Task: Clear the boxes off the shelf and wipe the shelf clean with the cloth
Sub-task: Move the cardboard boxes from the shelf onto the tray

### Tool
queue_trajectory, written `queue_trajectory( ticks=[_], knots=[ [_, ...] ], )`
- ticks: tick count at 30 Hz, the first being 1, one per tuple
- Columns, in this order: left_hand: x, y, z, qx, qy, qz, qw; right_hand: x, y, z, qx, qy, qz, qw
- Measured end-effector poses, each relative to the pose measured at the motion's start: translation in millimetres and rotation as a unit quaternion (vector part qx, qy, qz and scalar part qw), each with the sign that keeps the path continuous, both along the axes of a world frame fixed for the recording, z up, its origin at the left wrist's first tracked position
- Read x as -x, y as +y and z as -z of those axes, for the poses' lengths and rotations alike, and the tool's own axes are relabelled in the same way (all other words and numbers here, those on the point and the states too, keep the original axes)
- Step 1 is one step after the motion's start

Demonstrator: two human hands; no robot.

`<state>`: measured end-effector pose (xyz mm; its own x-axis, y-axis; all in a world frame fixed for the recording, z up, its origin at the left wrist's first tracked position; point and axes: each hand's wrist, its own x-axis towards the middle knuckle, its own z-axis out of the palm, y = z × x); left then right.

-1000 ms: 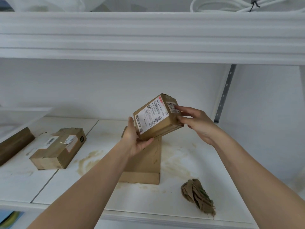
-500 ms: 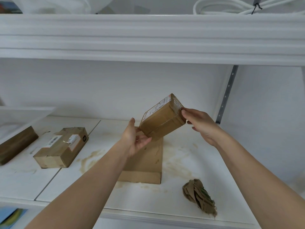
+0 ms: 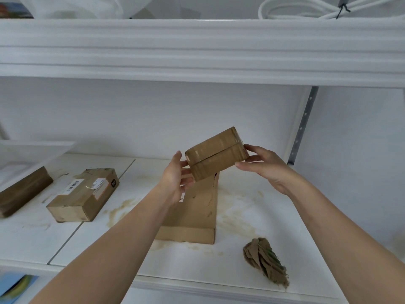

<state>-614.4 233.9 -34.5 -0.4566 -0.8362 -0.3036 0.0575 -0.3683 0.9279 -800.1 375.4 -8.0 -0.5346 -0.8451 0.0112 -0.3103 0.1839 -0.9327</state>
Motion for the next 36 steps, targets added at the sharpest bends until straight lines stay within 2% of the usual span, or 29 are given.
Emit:
queue_trajectory(
  ticks=[4, 10, 14, 18, 21, 26, 31, 36],
  knots=[
    [0.9, 1.3, -0.5, 0.026, 0.002, -0.005, 1.0, 1.6, -2.3, 3.1, -0.001, 0.028, 0.021, 0.999],
    [0.5, 7.5, -6.1, 0.072, -0.007, 0.034, 0.997, 1.7, -5.8, 6.2, 0.0, 0.027, 0.062, 0.998],
    [-2.1, 6.7, -5.3, 0.073, -0.015, 0.039, 0.996, -2.7, -9.9, 7.5, 0.002, 0.019, 0.069, 0.997],
    [-3.8, 10.7, -4.6, 0.064, 0.035, 0.05, 0.996, -6.3, -15.7, 10.5, -0.001, -0.021, 0.074, 0.997],
    [-10.6, 9.0, -2.7, 0.069, 0.044, 0.062, 0.995, -14.8, -21.6, 9.0, -0.008, -0.048, 0.07, 0.996],
    [-26.7, 3.1, -2.4, 0.104, -0.007, 0.069, 0.992, -25.3, -33.6, 12.2, -0.03, -0.088, 0.066, 0.994],
    [-41.1, -9.3, -9.3, 0.057, -0.016, 0.059, 0.997, -43.2, -37.4, 6.8, -0.045, -0.092, 0.05, 0.993],
    [-61.4, -24.4, -18.4, 0.046, -0.037, 0.04, 0.997, -73.6, -54.8, -4.1, -0.056, -0.098, -0.019, 0.993]
  ],
)
